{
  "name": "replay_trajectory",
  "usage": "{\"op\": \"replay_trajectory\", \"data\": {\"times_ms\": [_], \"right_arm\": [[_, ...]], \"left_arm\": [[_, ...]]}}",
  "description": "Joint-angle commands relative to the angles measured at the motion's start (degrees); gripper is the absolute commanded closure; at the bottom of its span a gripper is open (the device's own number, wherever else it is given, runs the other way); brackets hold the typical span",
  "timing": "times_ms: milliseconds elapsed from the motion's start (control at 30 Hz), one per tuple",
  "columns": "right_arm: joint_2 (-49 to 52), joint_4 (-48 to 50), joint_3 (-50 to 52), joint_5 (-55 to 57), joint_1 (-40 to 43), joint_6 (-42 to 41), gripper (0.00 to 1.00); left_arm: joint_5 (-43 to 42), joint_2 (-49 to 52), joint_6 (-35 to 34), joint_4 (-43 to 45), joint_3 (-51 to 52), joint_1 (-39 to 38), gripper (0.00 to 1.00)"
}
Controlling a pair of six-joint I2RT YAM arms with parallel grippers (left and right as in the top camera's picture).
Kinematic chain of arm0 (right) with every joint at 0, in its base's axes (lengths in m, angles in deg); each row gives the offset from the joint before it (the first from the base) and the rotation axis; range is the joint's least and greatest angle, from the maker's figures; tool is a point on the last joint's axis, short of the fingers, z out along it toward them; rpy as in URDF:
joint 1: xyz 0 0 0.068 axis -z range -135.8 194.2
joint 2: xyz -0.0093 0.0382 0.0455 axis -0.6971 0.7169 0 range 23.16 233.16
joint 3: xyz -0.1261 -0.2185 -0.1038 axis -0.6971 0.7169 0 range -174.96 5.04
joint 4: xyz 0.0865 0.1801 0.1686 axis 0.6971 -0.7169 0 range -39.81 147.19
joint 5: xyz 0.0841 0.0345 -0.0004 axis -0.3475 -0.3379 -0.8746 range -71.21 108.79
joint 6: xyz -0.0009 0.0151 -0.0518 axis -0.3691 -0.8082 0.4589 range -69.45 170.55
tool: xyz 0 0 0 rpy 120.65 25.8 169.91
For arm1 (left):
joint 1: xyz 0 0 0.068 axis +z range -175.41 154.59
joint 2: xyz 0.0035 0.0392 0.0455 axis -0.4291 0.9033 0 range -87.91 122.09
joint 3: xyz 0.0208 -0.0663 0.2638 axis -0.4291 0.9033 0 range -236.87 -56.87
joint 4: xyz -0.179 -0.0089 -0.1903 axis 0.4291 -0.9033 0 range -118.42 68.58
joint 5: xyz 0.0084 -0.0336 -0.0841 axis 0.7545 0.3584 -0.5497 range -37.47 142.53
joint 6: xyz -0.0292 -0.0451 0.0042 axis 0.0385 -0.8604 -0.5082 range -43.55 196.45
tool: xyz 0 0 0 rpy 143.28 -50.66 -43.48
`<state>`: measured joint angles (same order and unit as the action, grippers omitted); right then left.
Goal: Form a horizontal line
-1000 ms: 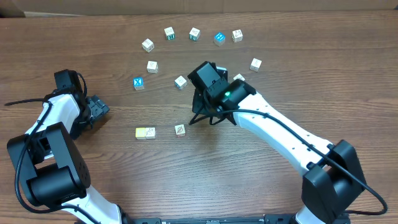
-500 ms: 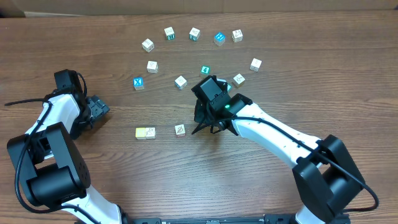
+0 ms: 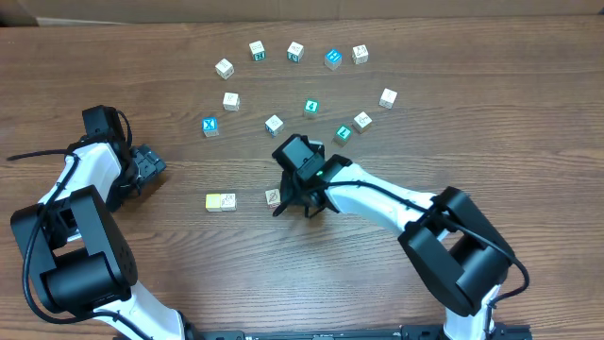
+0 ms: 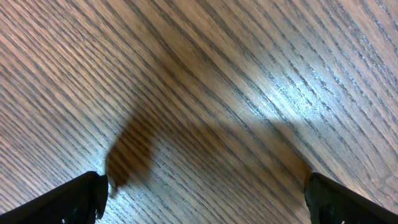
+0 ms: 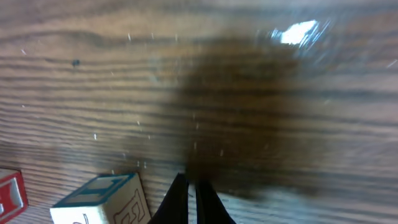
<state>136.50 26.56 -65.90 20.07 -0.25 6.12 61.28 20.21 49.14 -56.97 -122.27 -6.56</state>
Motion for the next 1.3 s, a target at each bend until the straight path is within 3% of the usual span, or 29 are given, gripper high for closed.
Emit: {"op": "replay_trajectory", "data": {"times_ms": [0, 1267], "right_arm": [[0.5, 0.6, 0.4, -0.2, -1.1, -3.9, 0.96], [0.6, 5.4, 0.4, 0.1, -4.2, -4.0, 0.96]], "left_arm": [[0.4, 1.0, -0.1, -0.4, 0.4, -0.1, 0.01], [0.4, 1.0, -0.1, -0.4, 0.4, -0.1, 0.0]]}}
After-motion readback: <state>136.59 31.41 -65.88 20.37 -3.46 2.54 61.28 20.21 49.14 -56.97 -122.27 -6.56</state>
